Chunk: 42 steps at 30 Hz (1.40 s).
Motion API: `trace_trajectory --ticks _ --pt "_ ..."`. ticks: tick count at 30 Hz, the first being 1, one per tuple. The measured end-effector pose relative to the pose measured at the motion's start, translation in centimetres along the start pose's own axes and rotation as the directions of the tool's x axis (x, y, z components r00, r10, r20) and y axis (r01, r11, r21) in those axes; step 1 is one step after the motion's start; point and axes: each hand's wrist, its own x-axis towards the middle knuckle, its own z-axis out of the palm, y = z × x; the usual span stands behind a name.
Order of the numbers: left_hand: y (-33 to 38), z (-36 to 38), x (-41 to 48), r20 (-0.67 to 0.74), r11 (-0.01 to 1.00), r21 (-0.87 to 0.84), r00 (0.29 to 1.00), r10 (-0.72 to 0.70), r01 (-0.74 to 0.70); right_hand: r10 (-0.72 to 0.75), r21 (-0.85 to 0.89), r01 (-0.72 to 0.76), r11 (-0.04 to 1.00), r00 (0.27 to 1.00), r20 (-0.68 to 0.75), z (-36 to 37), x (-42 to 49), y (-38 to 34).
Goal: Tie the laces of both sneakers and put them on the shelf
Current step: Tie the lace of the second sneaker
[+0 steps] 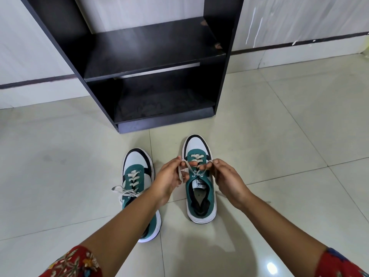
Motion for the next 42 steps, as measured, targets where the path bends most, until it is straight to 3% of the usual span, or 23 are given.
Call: trace_trajectory --ticks 5,12,16,21,26,31,38,42 --pt "-0.4 0.5 0.0 0.054 0.997 -0.059 0.997 0.059 -0.056 -0.041 -0.028 0.040 0.999 0.999 -0.035 -0.1 0.4 -0.3" --pt "-0.6 0.9 0.0 0.143 0.969 0.188 0.980 0.135 -0.161 -0.052 -0.164 0.056 0.985 0.998 0.026 0.2 0.7 0.0" --pt "-0.5 0.9 0.4 0.181 0.963 0.240 0.980 0.079 -0.122 -0.027 -0.186 0.027 0.982 1.000 0.001 0.6 0.9 -0.1" --pt "-0.5 0.5 1.4 0.221 0.962 0.263 0.975 0.018 -0.077 -0.035 -0.214 0.056 0.975 0.994 0.100 0.7 1.0 -0.3" --pt "-0.6 0.6 1.4 0.147 0.974 0.215 0.988 0.041 -0.072 -0.043 -0.240 0.077 0.968 0.989 0.144 0.6 0.8 -0.4" --pt "-0.4 0.8 1.2 0.192 0.964 0.246 0.980 0.051 -0.098 -0.046 -0.226 0.073 0.971 0.992 0.121 0.6 0.9 -0.2" --pt "-0.5 0.8 1.6 0.059 0.963 0.256 0.996 0.071 -0.084 -0.082 -0.236 0.109 0.966 0.989 0.121 0.4 0.6 -0.5" --pt "-0.5 1.2 1.4 0.049 0.964 0.243 0.994 0.098 -0.107 -0.045 -0.161 0.045 0.986 0.999 0.004 0.9 1.0 -0.6"
